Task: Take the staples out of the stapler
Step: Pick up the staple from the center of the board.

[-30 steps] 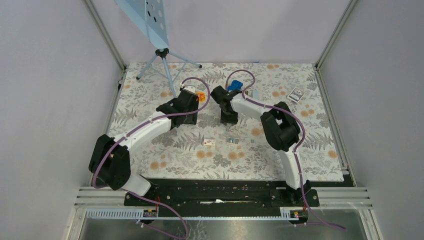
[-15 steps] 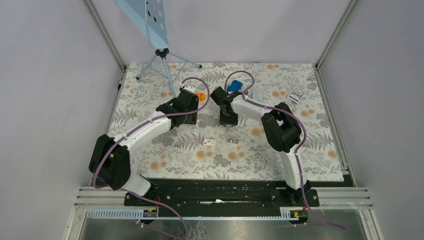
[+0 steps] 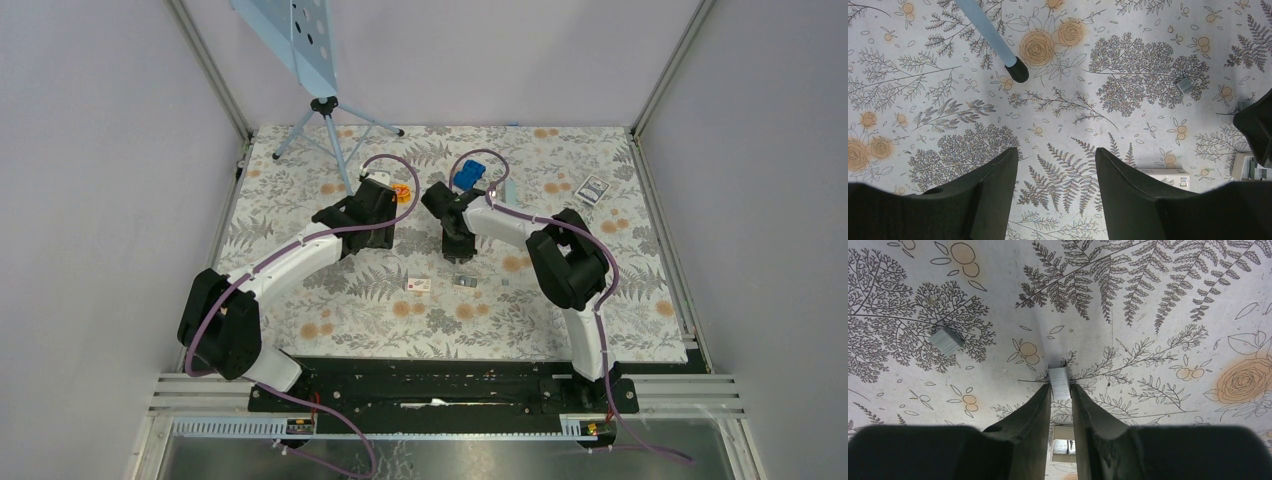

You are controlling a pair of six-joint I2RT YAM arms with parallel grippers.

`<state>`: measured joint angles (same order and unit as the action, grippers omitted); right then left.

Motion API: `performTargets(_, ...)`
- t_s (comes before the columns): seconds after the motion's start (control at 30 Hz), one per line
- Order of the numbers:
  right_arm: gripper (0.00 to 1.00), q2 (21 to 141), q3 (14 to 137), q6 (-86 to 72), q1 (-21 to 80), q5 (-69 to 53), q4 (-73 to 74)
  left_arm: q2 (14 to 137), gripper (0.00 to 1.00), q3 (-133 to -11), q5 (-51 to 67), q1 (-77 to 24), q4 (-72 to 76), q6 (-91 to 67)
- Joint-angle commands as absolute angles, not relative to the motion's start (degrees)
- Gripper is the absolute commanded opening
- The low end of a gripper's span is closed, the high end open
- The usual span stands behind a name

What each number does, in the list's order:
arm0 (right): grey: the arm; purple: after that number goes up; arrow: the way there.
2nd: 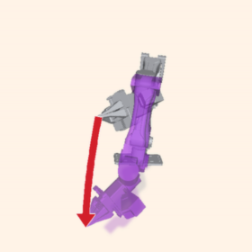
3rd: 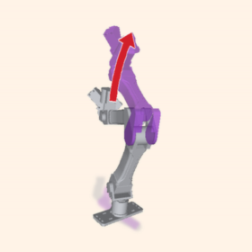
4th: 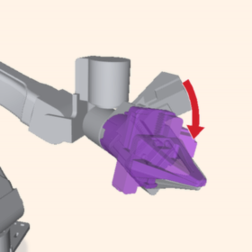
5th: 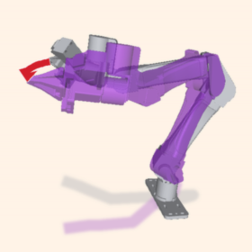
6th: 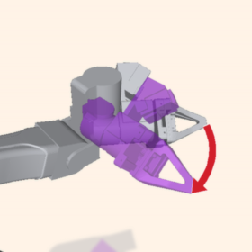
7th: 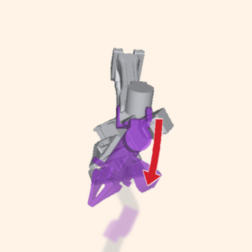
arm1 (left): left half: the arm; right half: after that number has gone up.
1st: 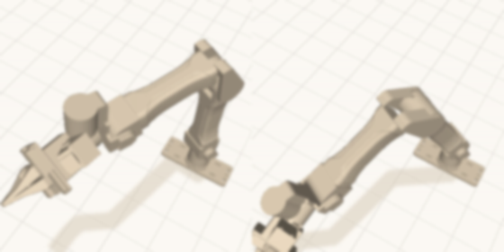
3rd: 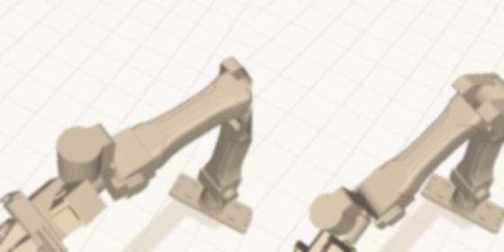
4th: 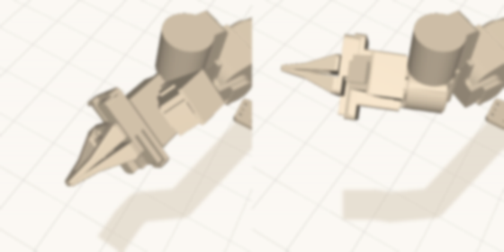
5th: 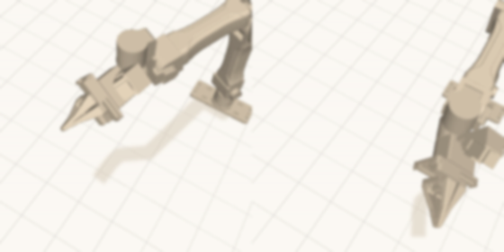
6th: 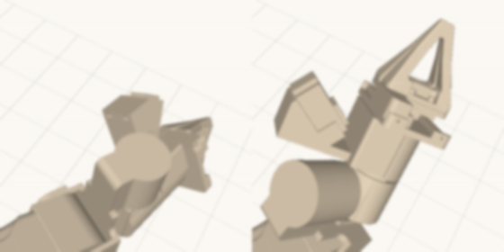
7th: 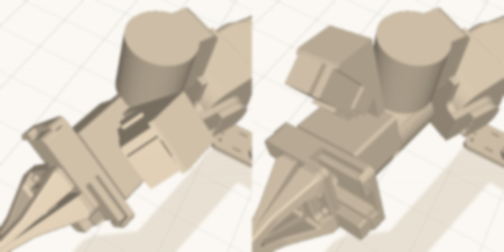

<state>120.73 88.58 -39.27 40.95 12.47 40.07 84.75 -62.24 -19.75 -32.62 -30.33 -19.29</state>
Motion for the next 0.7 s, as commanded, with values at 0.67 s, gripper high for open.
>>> performTargets(0.67,0.11,108.14,77.92,-41.27,41.84,19.09,37.02,83.33,0.63,-62.33,-19.39,-32.34,-29.44,-19.33)
